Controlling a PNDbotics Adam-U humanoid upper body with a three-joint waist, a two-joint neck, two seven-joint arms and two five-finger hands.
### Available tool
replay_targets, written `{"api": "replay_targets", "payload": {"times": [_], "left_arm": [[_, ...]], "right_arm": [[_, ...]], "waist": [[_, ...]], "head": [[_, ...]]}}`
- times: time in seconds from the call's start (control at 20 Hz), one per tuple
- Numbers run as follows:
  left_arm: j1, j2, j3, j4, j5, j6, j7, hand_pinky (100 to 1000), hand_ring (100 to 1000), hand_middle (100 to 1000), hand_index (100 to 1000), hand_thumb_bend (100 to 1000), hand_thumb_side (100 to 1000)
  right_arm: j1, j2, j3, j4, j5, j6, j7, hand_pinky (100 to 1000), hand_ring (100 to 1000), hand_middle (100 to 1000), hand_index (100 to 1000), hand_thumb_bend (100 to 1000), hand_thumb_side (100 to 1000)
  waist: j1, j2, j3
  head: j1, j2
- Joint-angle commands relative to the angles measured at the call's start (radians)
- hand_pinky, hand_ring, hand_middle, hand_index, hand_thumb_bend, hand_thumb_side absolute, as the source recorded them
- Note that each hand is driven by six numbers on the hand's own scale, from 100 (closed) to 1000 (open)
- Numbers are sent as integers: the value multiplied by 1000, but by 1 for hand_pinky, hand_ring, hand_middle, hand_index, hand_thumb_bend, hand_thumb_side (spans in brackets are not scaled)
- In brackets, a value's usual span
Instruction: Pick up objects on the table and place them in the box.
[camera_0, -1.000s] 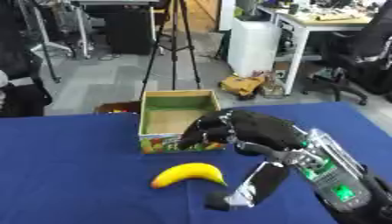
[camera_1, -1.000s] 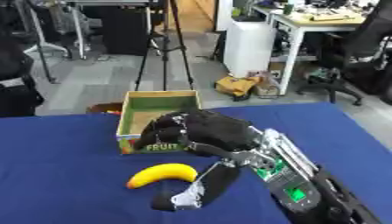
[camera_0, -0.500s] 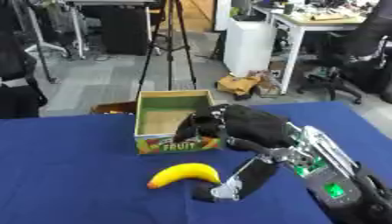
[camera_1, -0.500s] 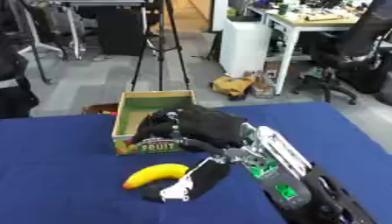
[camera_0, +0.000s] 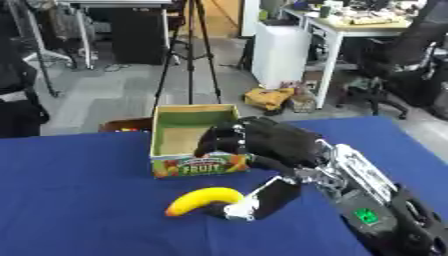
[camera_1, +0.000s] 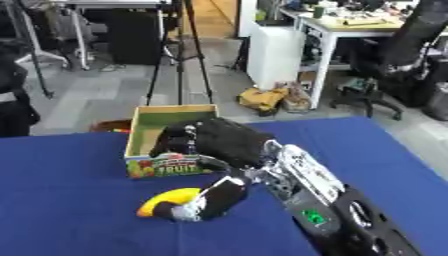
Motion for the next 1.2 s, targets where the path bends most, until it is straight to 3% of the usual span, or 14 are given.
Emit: {"api": "replay_targets", "payload": {"times": [0.05,0.35,0.75,1.2], "left_arm": [[-13,20,-3,-20,4,1,-3,470,675,655,868,100,983],[-14,19,-6,-20,5,0,-5,470,675,656,868,100,984],[-17,17,-8,-20,9,0,-8,470,675,656,868,100,984],[-21,14,-9,-20,12,-1,-8,470,675,655,868,100,986]], "right_arm": [[-25,-5,1,41,51,3,-22,668,770,752,827,393,872],[-48,14,9,122,134,-2,-58,662,763,748,818,369,871],[-67,43,20,230,223,-23,-65,656,758,744,819,413,841],[-87,69,13,305,254,-45,-2,653,753,738,828,438,694]], "waist": [[1,-17,2],[1,-19,6],[1,-19,13],[0,-12,22]], "head": [[-11,-2],[-23,-3],[-34,-4],[-43,-7]]}}
